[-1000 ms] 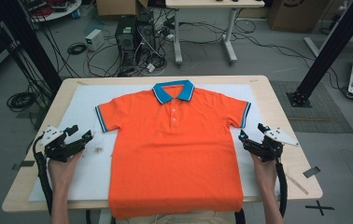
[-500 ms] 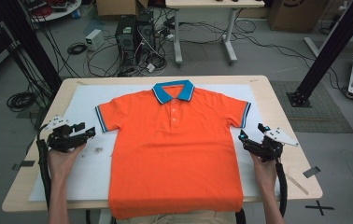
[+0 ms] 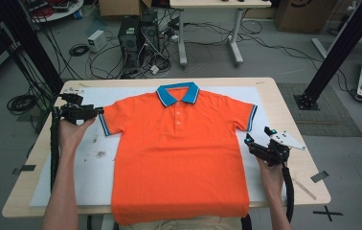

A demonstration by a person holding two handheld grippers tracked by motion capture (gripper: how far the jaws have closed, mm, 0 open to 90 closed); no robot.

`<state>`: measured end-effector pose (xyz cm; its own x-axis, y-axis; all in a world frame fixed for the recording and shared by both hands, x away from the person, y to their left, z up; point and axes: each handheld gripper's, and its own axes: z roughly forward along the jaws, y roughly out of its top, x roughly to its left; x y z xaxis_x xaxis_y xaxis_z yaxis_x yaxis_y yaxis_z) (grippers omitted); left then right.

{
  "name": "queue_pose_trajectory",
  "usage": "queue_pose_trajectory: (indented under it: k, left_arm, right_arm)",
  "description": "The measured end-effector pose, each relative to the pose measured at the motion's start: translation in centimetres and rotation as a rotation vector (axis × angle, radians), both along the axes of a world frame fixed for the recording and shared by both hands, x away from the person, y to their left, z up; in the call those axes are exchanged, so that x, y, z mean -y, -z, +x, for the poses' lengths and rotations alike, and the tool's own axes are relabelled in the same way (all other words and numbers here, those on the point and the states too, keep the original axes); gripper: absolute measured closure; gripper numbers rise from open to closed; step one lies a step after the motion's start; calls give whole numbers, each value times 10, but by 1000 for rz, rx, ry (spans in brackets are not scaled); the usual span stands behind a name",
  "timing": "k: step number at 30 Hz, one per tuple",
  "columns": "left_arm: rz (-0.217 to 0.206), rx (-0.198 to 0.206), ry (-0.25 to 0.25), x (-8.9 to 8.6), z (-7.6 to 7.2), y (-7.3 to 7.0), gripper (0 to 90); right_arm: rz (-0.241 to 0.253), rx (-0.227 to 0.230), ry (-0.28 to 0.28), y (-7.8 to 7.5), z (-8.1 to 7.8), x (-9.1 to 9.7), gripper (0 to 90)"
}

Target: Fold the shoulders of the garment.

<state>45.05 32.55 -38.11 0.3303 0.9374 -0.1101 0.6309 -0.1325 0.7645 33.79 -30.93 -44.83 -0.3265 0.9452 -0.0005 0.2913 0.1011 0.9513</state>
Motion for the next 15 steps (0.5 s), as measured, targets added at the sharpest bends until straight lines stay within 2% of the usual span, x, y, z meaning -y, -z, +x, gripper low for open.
queue_pose_trajectory:
  k: [1,2,3,6,7,9,13,15]
  left_arm:
    - [-2,-38,-8,-1,7,7,521]
    - [-2,-38,-8,-1,7,7,532]
    - [7,-56,-11,-1,9,13,532]
    - [-12,-77,-20,-2,11,26,560]
    - [-12,-77,-20,-2,11,26,561]
    - [-23,-113,-44,-3,15,36,561]
    - [-19,-124,-53,-2,16,40,562]
    - [-9,-146,-62,-2,19,47,562]
  right_arm:
    - [1,0,0,0,0,0,214]
    - [1,0,0,0,0,0,214]
    - [0,1,1,0,0,0,214]
    - [-3,3,1,0,0,0,214]
    - [-3,3,1,0,0,0,214]
    - [-9,5,2,0,0,-1,214]
    - [-10,5,1,0,0,-1,214]
    - [-12,8,1,0,0,0,214]
